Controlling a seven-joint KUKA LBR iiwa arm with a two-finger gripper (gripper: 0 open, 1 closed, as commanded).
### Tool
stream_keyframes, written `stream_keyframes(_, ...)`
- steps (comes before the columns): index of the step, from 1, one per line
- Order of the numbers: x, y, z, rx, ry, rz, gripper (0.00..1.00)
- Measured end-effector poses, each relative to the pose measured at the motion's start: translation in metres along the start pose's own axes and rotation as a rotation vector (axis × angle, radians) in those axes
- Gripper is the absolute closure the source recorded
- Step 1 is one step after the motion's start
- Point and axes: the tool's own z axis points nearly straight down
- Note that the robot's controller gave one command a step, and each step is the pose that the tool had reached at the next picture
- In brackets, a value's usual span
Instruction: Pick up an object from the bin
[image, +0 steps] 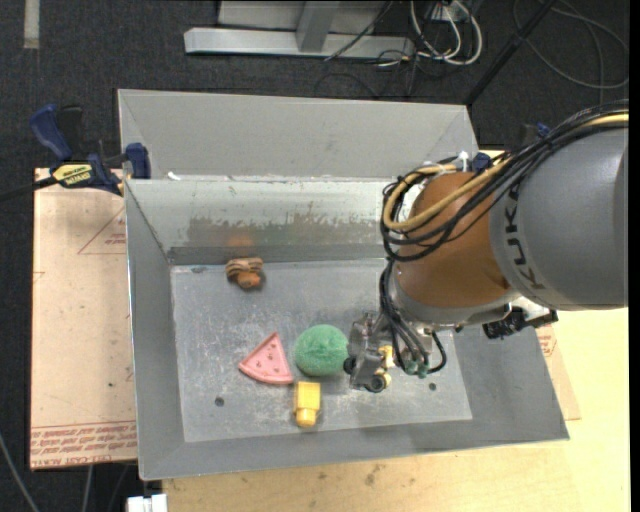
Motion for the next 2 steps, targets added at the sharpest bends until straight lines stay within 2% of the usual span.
stream_keyframes(1, 0.000, 0.000, 0.000, 0.000, 0.000, 0.000, 1.00)
stream_keyframes(2, -0.005, -0.024, -0.159, -0.001, -0.005, 0.014, 1.00)
